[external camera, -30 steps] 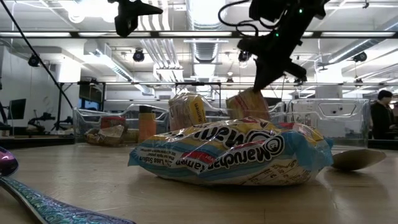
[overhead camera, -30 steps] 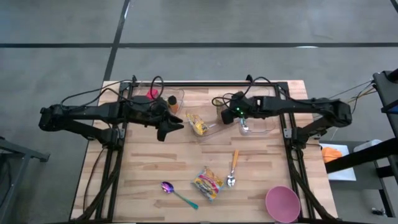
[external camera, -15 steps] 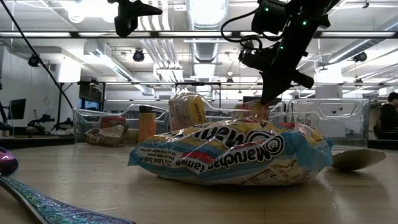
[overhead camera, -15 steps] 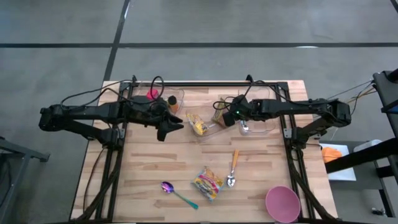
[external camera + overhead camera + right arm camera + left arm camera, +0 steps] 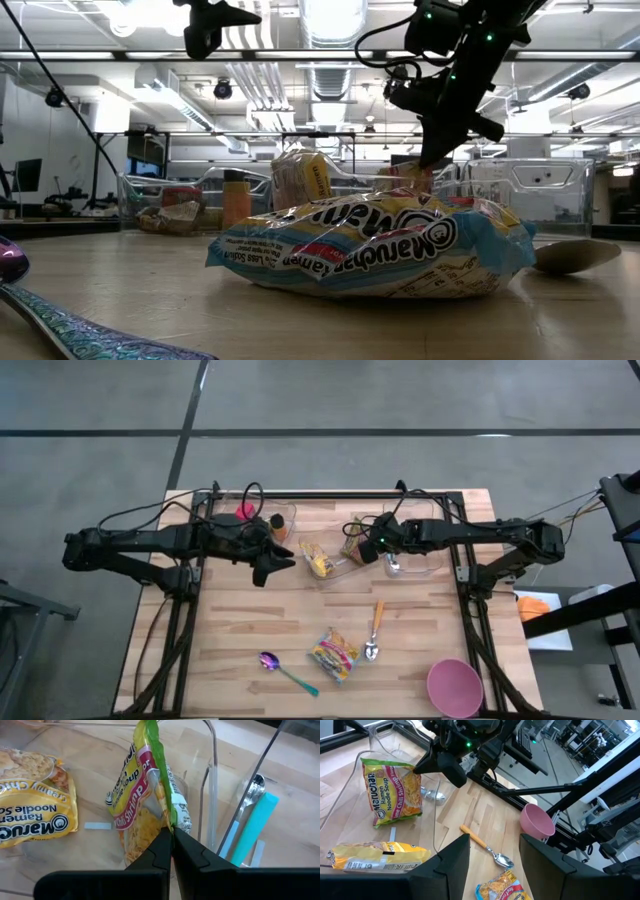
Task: Pick & Place Food Item
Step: Put the green noodle pack into the middle transparent bin
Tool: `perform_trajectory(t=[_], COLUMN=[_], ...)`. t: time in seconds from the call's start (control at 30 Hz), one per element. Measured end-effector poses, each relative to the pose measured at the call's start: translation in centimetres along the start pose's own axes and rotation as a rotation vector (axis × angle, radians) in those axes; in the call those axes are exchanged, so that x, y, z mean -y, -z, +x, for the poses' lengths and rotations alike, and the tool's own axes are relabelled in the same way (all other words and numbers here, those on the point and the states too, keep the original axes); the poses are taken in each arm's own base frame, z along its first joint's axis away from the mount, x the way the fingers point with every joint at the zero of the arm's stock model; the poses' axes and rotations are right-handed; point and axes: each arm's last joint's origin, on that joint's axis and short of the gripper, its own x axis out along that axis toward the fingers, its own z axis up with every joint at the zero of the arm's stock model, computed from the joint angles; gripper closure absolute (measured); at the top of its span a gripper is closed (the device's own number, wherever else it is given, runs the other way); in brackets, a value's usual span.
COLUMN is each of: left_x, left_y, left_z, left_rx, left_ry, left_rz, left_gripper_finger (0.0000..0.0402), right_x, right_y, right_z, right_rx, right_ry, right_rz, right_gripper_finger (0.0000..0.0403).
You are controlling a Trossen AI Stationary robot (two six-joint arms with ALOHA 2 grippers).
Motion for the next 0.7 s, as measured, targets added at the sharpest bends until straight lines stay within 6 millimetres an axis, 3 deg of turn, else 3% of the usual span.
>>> perform_trajectory(t=[0.7], left_x=[-0.01], left_y=[0.01], left_z=[0.00], left_rx=[-0.001], left_ry=[0.000], left_rz=[0.000], left_gripper_finger=[0.0223], right_x=[-0.02], right_y=[0.01], right_z=[-0.01], right_rx=[-0.001], right_ry=[-0.001], right_rz=[-0.058], right_gripper_finger=[0.0388])
